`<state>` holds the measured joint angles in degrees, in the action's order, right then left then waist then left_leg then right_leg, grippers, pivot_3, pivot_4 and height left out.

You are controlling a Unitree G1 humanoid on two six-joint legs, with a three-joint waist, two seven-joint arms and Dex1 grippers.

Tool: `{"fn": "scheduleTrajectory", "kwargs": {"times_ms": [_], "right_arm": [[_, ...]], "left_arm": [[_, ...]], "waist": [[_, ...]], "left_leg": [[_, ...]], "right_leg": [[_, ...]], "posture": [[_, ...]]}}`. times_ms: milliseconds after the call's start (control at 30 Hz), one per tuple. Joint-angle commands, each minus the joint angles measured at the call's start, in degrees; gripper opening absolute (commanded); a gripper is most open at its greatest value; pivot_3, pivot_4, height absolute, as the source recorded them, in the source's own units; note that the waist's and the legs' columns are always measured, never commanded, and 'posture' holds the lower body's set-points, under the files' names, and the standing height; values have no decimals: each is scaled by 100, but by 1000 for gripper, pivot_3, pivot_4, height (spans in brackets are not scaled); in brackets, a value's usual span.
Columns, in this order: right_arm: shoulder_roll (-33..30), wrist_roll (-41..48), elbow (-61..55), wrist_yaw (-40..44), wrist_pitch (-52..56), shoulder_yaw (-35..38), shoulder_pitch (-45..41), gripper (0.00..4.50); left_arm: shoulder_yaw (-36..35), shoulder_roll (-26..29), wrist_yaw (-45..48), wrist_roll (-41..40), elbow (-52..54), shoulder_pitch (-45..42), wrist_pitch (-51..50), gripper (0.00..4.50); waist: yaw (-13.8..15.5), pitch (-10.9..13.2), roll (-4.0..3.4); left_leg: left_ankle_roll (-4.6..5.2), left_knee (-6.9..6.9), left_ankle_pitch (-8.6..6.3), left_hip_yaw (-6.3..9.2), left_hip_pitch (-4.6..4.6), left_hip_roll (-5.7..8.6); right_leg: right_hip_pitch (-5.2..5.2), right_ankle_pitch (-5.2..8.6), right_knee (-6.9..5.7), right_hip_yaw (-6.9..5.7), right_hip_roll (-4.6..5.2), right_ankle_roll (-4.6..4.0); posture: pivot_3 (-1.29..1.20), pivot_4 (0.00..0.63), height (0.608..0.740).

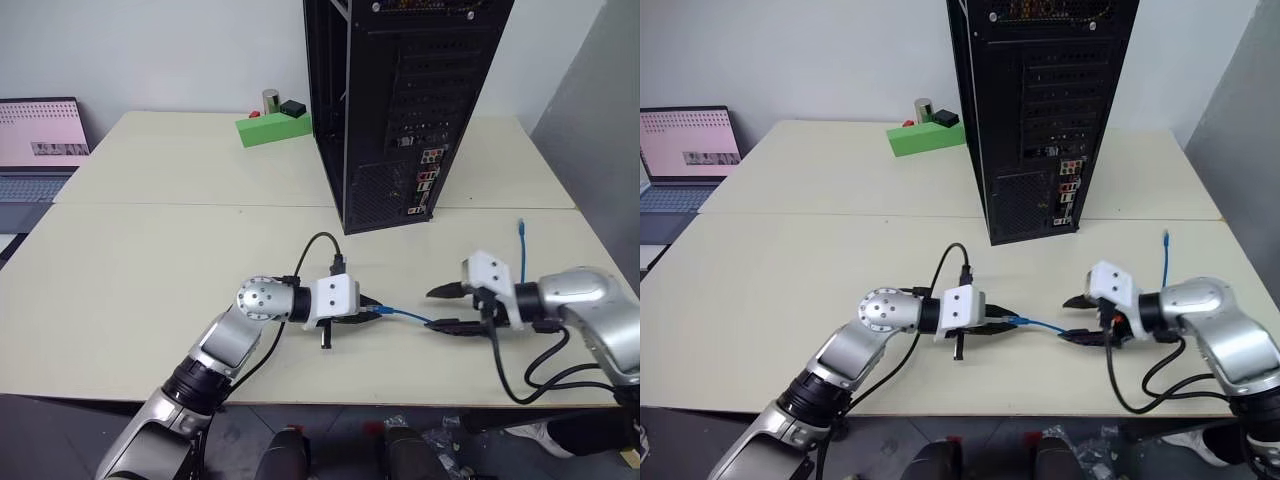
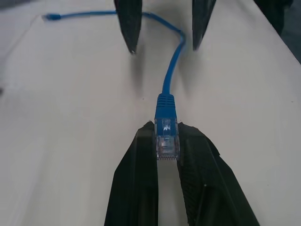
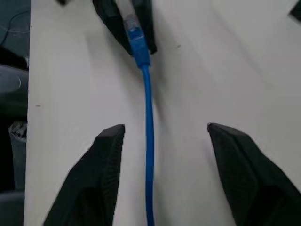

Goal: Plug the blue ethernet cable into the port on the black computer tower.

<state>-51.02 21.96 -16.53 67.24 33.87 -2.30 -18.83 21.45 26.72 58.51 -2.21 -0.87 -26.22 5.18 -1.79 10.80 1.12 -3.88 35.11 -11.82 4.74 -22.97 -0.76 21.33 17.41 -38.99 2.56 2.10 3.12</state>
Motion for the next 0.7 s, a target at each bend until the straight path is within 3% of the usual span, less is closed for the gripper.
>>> {"fn": "scheduleTrajectory", "kwargs": {"times_ms": [33,133,333,467,700], "right_arm": [[172,622,-330,-175,416,410,-37,3857],[538,1078,-524,-538,874,534,-48,4489],[1326,1852,-681,-1290,1679,549,-163,4500],[1680,2127,-698,-1608,1908,504,-222,4500],[2033,2432,-607,-1858,2075,425,-378,4500]], "left_arm": [[-170,164,-522,616,-383,10,2035,314],[-353,228,-1088,976,-920,-38,3388,314],[-652,226,-2139,1562,-1750,-182,5342,313],[-690,264,-2554,1864,-1985,-229,5921,313],[-617,333,-2844,2029,-2056,-286,6088,313]], "waist": [[0,0,0],[-1,0,0],[5,0,0],[8,0,0],[2,-1,0]], "left_leg": [[0,0,0,0,0,0],[0,0,0,-1,0,0],[0,0,0,-1,-1,2],[0,-1,0,-1,-1,2],[0,-2,0,0,-1,2]], "right_leg": [[0,0,0,1,0,0],[0,0,1,2,0,0],[1,-1,0,1,2,0],[1,-1,-1,0,2,1],[2,-1,-4,-2,1,1]], "posture": [[0,150,740],[0,150,740],[0,150,740],[0,150,740],[0,150,740]]}}
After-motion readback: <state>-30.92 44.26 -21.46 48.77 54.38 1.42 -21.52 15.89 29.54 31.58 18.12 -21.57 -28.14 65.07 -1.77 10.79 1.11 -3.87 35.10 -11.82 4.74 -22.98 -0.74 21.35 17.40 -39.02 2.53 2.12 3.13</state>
